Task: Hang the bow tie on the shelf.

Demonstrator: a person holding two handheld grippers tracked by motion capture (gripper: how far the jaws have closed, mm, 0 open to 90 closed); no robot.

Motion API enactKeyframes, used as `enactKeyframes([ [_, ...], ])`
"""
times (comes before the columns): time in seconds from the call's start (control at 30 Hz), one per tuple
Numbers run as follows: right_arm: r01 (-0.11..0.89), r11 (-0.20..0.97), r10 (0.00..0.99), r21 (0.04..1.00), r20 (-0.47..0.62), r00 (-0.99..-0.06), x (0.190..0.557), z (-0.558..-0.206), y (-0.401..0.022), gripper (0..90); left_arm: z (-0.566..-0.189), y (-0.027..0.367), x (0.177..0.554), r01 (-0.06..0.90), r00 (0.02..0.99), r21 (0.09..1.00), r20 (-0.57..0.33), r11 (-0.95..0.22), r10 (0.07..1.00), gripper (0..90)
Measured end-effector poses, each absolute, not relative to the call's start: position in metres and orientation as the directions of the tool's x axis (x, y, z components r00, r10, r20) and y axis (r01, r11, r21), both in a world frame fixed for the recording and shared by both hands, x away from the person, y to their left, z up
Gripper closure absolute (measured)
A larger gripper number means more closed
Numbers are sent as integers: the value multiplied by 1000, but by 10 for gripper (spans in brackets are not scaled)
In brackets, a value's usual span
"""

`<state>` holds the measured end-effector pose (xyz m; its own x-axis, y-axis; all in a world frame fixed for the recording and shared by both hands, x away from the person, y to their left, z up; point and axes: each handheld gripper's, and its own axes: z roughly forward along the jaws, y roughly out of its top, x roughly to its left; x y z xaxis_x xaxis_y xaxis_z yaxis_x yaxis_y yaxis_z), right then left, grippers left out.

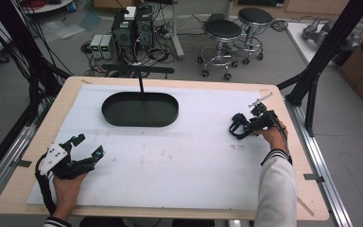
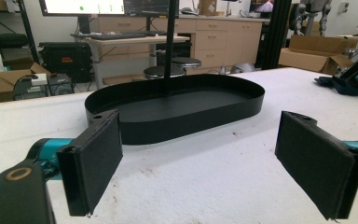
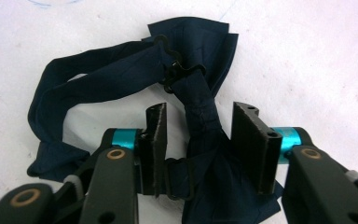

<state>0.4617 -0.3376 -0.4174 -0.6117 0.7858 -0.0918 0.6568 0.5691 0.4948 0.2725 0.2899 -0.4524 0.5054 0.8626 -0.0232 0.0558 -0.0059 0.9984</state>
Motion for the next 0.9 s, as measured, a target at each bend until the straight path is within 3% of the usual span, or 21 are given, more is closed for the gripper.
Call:
enactKeyframes([
  [0.4, 650, 599, 772, 467, -124, -623, 463, -418, -332, 734, -452, 290, 273, 55, 506, 998, -23, -6, 862, 152],
  [0.9, 639, 580, 784, 505, -133, -607, 457, -406, -325, 750, -452, 290, 272, 56, 506, 998, -23, -6, 863, 152],
])
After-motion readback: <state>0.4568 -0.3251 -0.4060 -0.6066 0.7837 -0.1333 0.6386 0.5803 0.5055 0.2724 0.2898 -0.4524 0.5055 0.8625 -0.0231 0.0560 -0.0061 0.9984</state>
